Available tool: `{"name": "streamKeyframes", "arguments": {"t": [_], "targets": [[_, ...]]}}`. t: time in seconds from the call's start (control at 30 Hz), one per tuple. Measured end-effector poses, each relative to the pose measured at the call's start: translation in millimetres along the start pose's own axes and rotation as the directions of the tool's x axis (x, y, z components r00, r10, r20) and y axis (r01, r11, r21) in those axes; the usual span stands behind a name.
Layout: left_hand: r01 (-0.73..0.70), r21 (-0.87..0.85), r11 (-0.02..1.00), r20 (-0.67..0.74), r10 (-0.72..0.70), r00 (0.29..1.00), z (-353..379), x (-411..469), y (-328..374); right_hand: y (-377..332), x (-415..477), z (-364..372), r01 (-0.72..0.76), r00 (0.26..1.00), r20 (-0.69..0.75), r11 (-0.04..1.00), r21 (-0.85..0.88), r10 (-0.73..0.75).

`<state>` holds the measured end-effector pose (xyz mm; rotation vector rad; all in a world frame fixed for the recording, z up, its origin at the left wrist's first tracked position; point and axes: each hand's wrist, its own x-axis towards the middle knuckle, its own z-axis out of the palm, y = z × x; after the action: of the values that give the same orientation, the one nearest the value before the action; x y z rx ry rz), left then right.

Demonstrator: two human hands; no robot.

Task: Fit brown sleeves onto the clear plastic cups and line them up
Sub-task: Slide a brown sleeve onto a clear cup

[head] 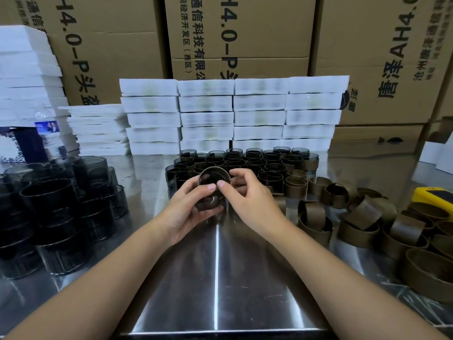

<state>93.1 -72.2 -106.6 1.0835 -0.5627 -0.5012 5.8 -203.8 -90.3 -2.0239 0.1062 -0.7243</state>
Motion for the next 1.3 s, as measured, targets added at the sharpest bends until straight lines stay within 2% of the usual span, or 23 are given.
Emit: {"name": "streamKeyframes", "arguments": {"t": [0.2, 0.5, 0.8, 1.13, 1.3], "targets": [[-0.032, 0.011, 0.999, -0.008, 0.032, 0.999, -4.8, 2.2, 0.0, -3.4, 0.0, 0.2, -0.055, 0.995, 0.088, 0.979, 0.198, 0.038], [-0.072, 0.092, 0.993, 0.022, 0.070, 0.997, -4.3, 0.4, 1.1, -6.9, 0.4, -4.9, -0.027, 0.997, 0.072, 0.971, 0.236, 0.010], [-0.056, 0.145, 0.988, 0.050, 0.049, 0.998, -1.3, -4.1, 6.5, -7.1, 1.9, -6.0, -0.014, 0.999, 0.046, 0.967, 0.253, 0.003], [-0.090, 0.135, 0.987, 0.062, 0.083, 0.995, -4.4, -3.1, 9.8, -8.6, 0.8, -9.0, -0.036, 0.996, 0.092, 0.947, 0.318, 0.007], [-0.013, 0.029, 0.999, 0.148, 0.009, 0.989, -2.4, -5.0, 11.8, -9.8, 1.0, -11.1, -0.053, 0.998, 0.059, 0.936, 0.348, 0.035]]}}
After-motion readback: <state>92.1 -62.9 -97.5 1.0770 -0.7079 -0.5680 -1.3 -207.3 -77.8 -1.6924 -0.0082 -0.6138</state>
